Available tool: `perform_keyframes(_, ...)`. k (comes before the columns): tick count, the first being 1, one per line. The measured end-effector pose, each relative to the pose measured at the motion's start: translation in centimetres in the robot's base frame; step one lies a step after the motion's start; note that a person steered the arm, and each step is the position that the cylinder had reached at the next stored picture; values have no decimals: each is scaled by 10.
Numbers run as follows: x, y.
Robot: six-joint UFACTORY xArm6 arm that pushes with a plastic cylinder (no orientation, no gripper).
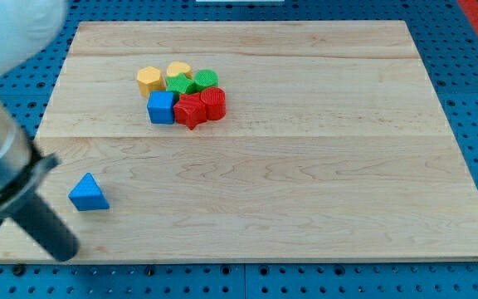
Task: Slide the blue triangle to the bottom left of the blue cube
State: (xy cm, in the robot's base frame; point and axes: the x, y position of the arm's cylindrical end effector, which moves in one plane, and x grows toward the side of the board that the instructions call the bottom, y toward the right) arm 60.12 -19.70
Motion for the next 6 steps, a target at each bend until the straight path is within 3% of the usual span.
perform_keyframes(2,-92,7)
perform_keyframes(3,-100,38)
perform_keyframes(5,-141,16)
perform_keyframes(6,-149,32)
